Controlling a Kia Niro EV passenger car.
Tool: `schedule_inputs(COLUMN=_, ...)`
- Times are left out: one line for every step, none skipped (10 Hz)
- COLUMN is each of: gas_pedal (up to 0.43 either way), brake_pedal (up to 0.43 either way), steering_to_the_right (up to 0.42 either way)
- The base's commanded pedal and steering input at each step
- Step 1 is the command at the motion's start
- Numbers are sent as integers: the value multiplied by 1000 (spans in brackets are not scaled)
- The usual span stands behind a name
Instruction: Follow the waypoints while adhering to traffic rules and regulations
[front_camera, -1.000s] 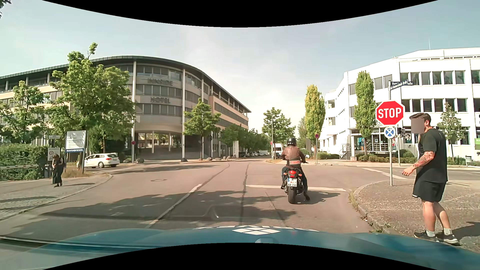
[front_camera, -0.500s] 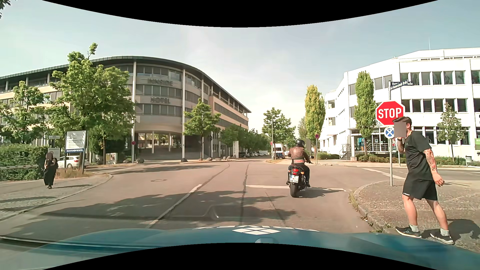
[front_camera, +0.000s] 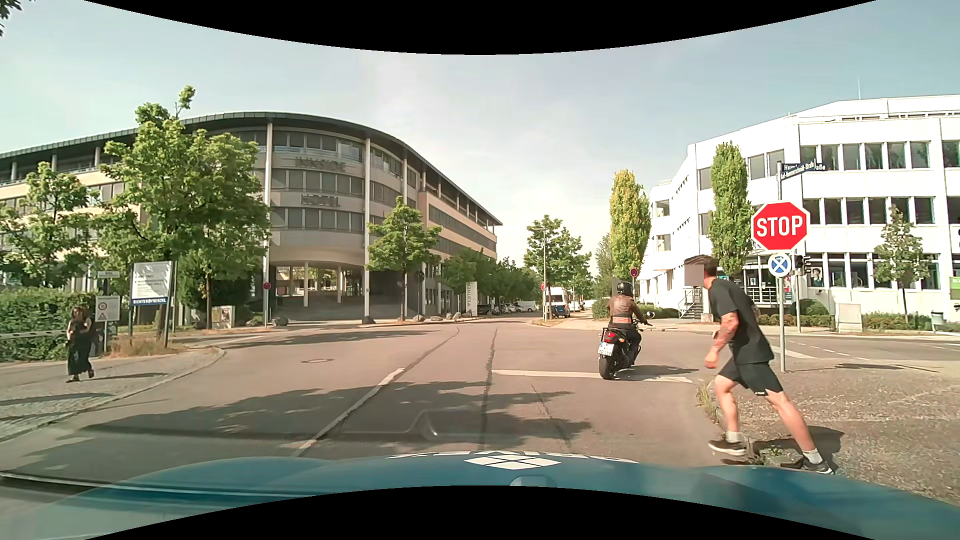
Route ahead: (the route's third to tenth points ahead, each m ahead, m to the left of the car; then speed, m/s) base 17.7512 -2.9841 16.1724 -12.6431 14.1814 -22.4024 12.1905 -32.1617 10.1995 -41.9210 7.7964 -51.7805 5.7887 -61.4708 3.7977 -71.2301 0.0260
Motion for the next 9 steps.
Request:
schedule_inputs(gas_pedal=0, brake_pedal=274, steering_to_the_right=15)
schedule_inputs(gas_pedal=0, brake_pedal=274, steering_to_the_right=15)
schedule_inputs(gas_pedal=0, brake_pedal=274, steering_to_the_right=15)
schedule_inputs(gas_pedal=0, brake_pedal=274, steering_to_the_right=16)
schedule_inputs(gas_pedal=0, brake_pedal=128, steering_to_the_right=21)
schedule_inputs(gas_pedal=0, brake_pedal=0, steering_to_the_right=27)
schedule_inputs(gas_pedal=0, brake_pedal=0, steering_to_the_right=33)
schedule_inputs(gas_pedal=130, brake_pedal=0, steering_to_the_right=37)
schedule_inputs(gas_pedal=220, brake_pedal=0, steering_to_the_right=44)
